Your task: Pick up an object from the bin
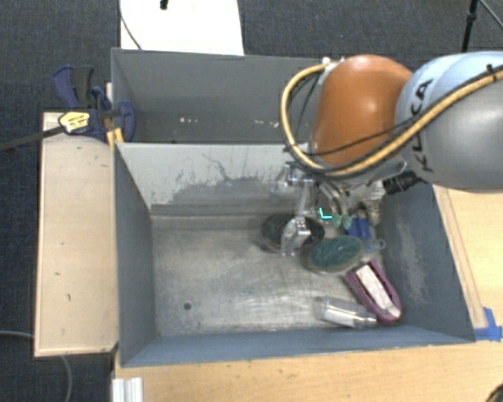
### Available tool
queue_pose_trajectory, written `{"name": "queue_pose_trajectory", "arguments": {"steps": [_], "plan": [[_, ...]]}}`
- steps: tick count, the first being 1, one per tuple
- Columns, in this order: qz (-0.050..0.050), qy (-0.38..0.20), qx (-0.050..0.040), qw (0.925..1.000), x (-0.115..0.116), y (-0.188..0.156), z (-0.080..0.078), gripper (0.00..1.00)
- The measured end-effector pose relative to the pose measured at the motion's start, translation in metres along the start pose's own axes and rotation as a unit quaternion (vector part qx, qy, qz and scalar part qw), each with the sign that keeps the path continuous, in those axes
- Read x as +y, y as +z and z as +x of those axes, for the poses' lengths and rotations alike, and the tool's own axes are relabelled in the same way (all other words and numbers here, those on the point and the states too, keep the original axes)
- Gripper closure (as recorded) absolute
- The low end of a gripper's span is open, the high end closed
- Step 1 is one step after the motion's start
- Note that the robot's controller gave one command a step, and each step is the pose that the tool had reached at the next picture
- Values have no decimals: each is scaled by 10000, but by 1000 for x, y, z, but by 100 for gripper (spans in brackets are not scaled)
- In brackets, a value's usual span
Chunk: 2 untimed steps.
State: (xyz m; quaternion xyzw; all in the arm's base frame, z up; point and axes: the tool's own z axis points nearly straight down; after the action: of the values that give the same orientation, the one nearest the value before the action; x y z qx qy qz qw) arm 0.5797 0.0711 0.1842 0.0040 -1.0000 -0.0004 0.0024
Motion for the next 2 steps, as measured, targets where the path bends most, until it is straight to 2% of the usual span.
{"name": "queue_pose_trajectory", "arguments": {"steps": [1,2], "plan": [[-3,15,-42,10000,0,-5,-2,100],[-4,24,-42,10000,0,-5,-2,0]]}}
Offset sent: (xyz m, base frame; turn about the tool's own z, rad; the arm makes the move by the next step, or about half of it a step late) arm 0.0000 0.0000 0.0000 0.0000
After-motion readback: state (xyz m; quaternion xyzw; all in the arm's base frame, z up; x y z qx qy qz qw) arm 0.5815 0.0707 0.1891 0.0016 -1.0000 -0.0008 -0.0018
